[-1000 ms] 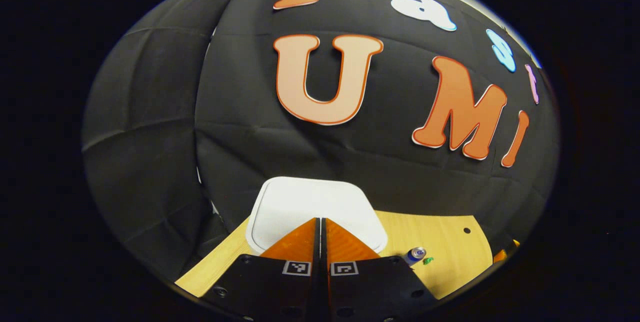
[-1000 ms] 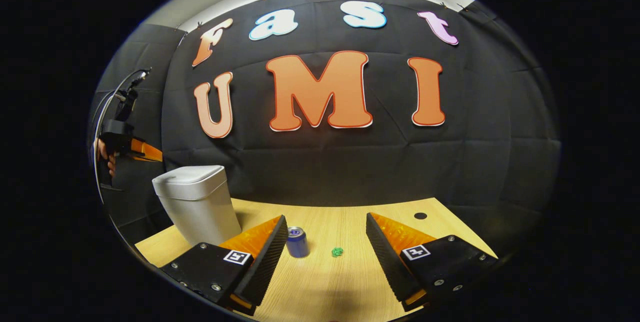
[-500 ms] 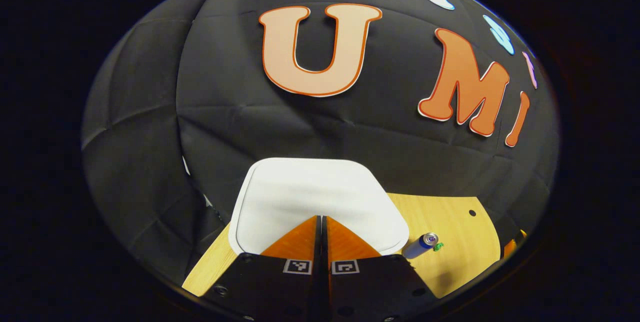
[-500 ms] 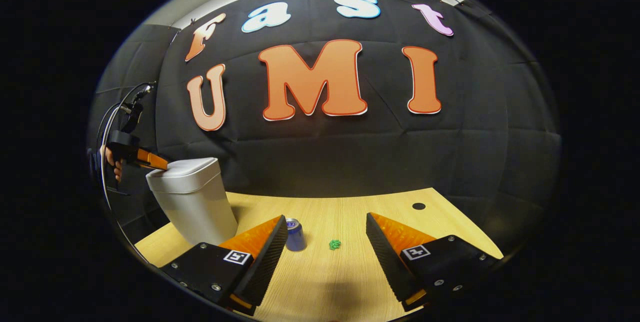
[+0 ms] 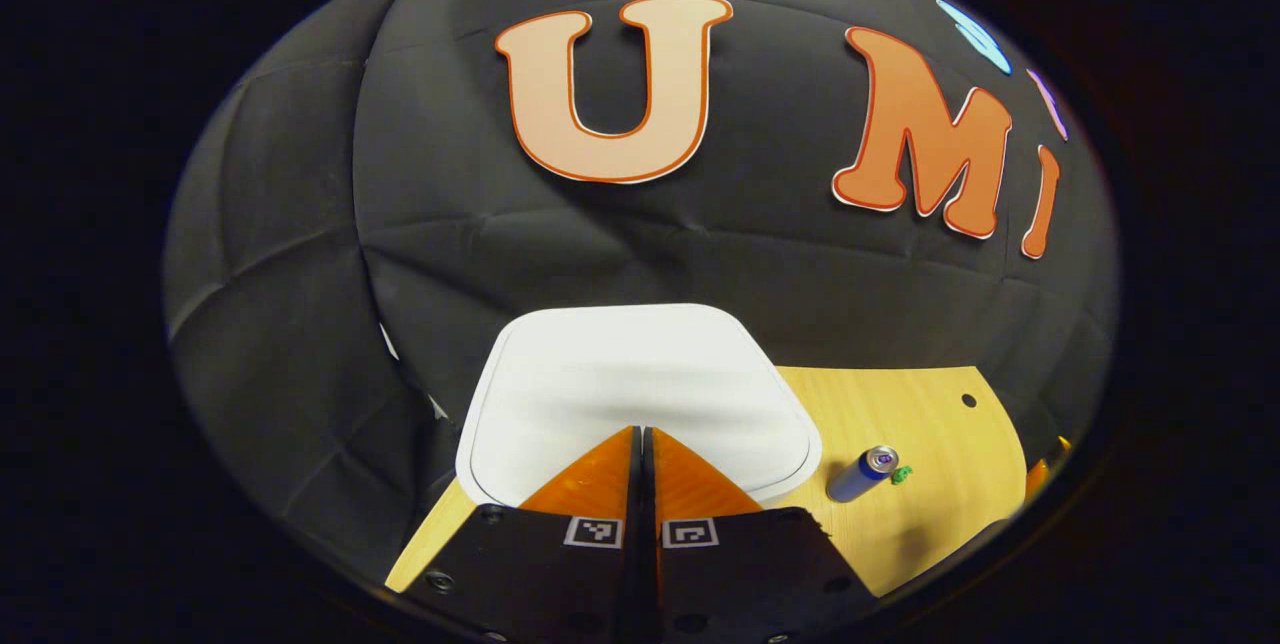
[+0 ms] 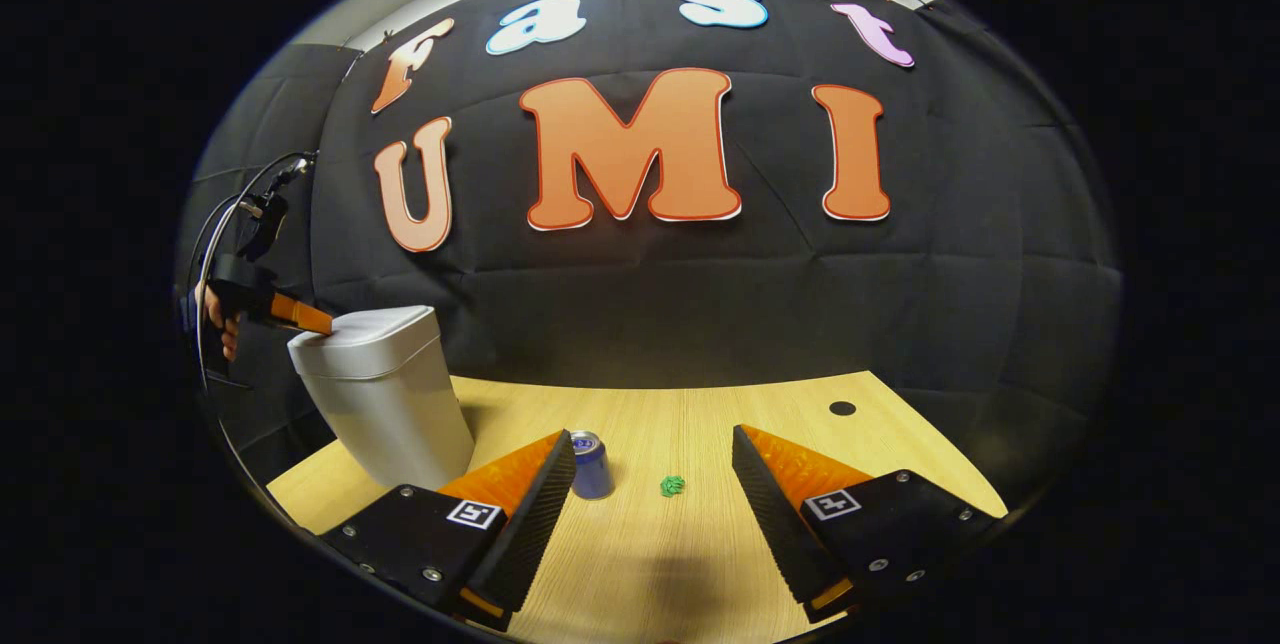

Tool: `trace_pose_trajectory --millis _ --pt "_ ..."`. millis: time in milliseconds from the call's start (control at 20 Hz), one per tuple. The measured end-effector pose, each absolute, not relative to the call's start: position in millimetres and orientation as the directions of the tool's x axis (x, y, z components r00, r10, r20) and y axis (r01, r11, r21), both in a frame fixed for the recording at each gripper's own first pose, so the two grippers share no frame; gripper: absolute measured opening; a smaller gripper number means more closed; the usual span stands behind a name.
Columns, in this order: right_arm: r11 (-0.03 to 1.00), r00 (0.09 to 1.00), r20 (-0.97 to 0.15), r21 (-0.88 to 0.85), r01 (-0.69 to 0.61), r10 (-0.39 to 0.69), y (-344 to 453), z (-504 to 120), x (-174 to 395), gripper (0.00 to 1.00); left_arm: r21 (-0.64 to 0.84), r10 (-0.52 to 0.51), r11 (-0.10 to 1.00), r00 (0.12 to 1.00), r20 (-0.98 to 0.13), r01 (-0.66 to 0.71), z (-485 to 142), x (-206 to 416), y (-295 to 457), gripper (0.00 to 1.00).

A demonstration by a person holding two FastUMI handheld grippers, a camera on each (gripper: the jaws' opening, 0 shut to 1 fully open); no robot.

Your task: Press the lid of the desktop garbage bin to open it, pick up the crumpled paper on the desktop and throw it into the bin, then pick up the pop can on the desktop and drop it into the bin, and finally close the garbage bin lid.

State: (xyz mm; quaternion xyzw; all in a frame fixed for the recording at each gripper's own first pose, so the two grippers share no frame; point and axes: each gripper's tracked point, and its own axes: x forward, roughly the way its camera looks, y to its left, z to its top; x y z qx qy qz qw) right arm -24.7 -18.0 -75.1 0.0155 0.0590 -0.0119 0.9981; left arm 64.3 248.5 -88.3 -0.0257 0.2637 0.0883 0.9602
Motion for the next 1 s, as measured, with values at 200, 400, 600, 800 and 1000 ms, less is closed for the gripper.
trace_pose_trajectory --millis 200,400,600,800,1000 --pt "0.998 0.994 -0.101 0.044 0.033 -0.029 -22 -68 -26 0.94 0.031 0.191 0.980 0.868 -0.458 -0.199 -73 59 251 0.00" --pt "0.998 0.994 -0.103 0.031 0.047 -0.043 -29 -70 -28 0.94 0.058 0.220 0.975 0.957 -0.187 -0.213 6 43 239 0.15" --pt "0.998 0.993 -0.113 0.043 0.039 -0.034 -30 -74 -25 0.94 0.011 0.152 0.988 0.985 -0.080 -0.152 29 -1 175 0.50" --pt "0.999 0.990 -0.138 0.029 0.017 -0.013 -29 -93 -4 0.94 -0.044 0.121 0.991 0.991 -0.048 -0.123 31 -39 123 0.82" --pt "0.999 0.976 -0.216 -0.035 0.008 -0.015 -34 -143 41 0.94 -0.034 0.111 0.993 0.993 -0.049 -0.112 28 -59 95 0.88"
